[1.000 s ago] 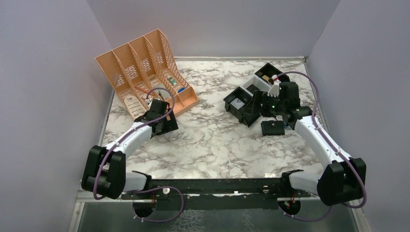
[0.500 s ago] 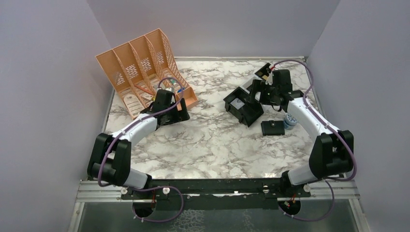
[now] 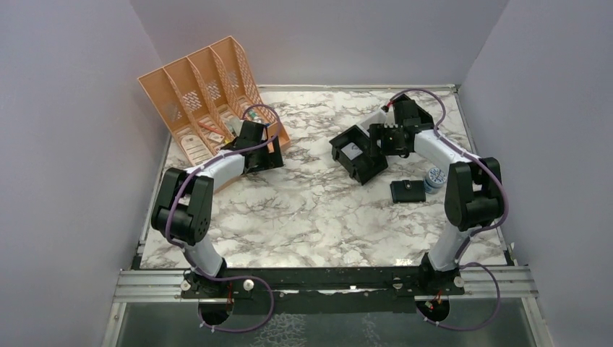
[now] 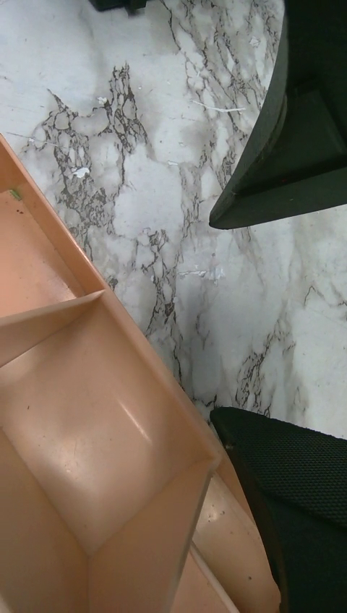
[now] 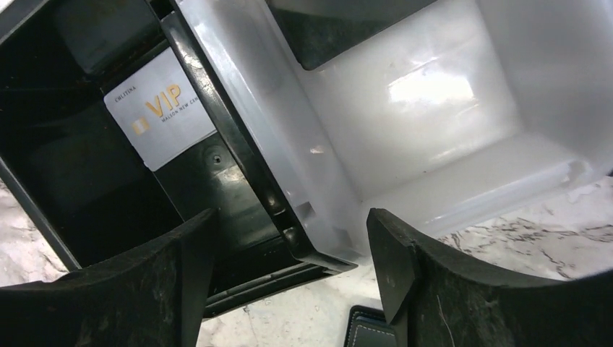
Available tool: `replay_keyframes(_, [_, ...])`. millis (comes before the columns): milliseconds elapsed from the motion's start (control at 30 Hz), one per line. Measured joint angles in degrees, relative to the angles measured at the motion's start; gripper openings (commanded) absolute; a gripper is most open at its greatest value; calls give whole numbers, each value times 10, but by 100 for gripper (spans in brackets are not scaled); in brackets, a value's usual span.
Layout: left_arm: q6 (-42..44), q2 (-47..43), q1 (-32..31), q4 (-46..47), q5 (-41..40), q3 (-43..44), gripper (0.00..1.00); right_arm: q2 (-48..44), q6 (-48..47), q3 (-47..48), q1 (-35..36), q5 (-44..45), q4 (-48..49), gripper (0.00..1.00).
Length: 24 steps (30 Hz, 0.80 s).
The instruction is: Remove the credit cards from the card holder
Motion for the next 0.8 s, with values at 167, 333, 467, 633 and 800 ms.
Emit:
replay_keyframes(167, [14,0,3,-6,-9,8,97,13,-15,5,0,-23,-5,57])
replay_keyframes(333, [24,-19,4,-6,-6,-5,97,13,-16,3,0,-46,-4,51])
replay_keyframes(467, [25,-71,7,-6,20,-32,97,13,-15,-6,6,-49,-1,45])
replay_keyframes(633, [24,-166,7,-8,60,-73,97,10,-13,-14,26,-47,3,40])
replay_keyframes(800, [22,-239,7,-24,81,-97,97,1,-9,-26,51,-39,7,38])
